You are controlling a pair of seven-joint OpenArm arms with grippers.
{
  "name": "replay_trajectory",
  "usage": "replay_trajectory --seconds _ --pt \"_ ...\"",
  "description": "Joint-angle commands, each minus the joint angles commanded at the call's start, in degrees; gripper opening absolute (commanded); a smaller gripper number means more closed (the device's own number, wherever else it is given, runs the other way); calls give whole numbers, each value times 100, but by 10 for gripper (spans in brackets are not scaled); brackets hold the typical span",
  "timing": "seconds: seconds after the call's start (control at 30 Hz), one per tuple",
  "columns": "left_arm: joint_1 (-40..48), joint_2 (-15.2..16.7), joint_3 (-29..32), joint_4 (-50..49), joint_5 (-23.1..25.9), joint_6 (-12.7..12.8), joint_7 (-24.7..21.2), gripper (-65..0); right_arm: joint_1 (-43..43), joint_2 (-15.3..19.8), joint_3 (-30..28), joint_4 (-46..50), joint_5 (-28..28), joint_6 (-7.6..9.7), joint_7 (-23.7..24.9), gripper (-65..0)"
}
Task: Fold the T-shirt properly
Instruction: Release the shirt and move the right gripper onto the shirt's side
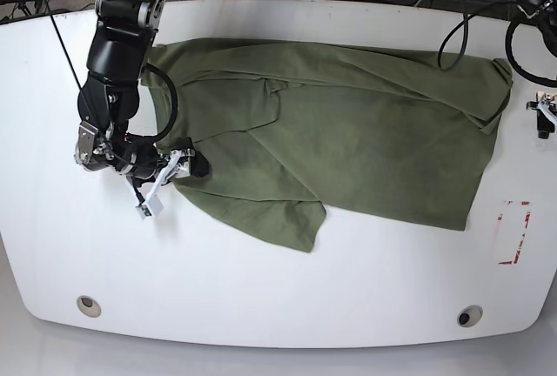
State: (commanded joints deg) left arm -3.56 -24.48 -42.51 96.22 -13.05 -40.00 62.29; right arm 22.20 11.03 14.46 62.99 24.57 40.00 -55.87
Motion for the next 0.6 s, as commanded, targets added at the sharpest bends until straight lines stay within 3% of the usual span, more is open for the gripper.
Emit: replay_trajectory --seconds 0.17,0.33,0.6 --pt "-422 9 62 -835 492 0 -352 -251 0 -62 -88 -35 0 0 70 -182" --pt "-853 9 88 -1873 510 0 -712 -250 9 -185 -97 -26 0 0 123 -295" --pt "-1530 9 404 -3156 475 0 -941 -251 -9 -193 -97 -26 0 0 132 -341"
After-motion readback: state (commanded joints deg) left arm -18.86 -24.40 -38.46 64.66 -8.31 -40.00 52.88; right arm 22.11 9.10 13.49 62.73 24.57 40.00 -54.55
